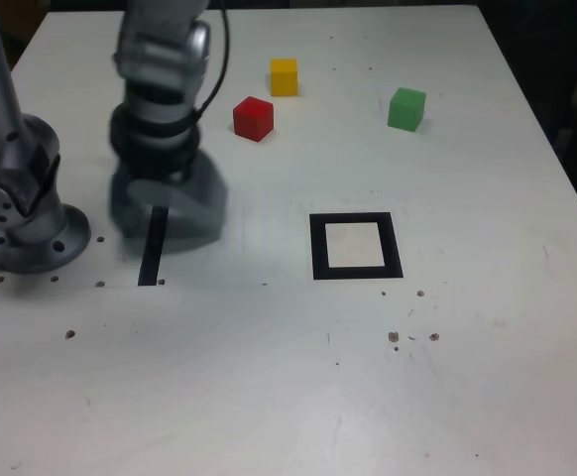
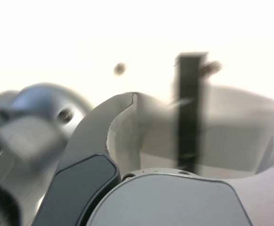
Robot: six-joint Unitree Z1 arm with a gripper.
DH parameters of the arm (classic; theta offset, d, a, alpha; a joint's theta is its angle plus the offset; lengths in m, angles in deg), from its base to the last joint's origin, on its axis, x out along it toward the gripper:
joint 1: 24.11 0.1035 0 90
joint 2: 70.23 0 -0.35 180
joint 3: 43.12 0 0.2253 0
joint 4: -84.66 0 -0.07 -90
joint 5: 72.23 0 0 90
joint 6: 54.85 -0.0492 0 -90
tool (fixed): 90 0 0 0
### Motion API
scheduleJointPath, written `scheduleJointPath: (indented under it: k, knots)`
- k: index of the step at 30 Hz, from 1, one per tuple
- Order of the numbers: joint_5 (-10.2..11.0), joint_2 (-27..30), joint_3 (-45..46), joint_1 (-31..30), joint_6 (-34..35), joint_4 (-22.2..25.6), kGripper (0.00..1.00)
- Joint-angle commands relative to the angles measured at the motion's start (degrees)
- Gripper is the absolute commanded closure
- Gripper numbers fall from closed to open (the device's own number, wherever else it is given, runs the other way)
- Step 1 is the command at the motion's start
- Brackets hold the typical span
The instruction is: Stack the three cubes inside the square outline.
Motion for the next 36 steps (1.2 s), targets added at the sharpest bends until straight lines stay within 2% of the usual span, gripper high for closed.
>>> scheduleJointPath:
  k: [1, 5, 8, 11, 19, 29, 36]
  knots:
    - [1.64, -1.37, -3.21, 1.41, -1.44, 1.50, 0.01]
    - [6.15, -1.93, -10.62, 5.64, -6.35, 6.86, 0.01]
    - [7.85, -2.21, -15.15, 9.05, -10.69, 9.84, 0.02]
    - [8.64, -3.03, -19.00, 12.70, -14.78, 12.90, 0.01]
    - [8.93, -7.57, -27.27, 19.80, -21.40, 18.56, 0.01]
    - [6.46, -11.76, -32.07, 26.87, -32.60, 19.55, 0.05]
    - [8.28, -14.67, -31.49, 28.25, -41.27, 17.77, 0.11]
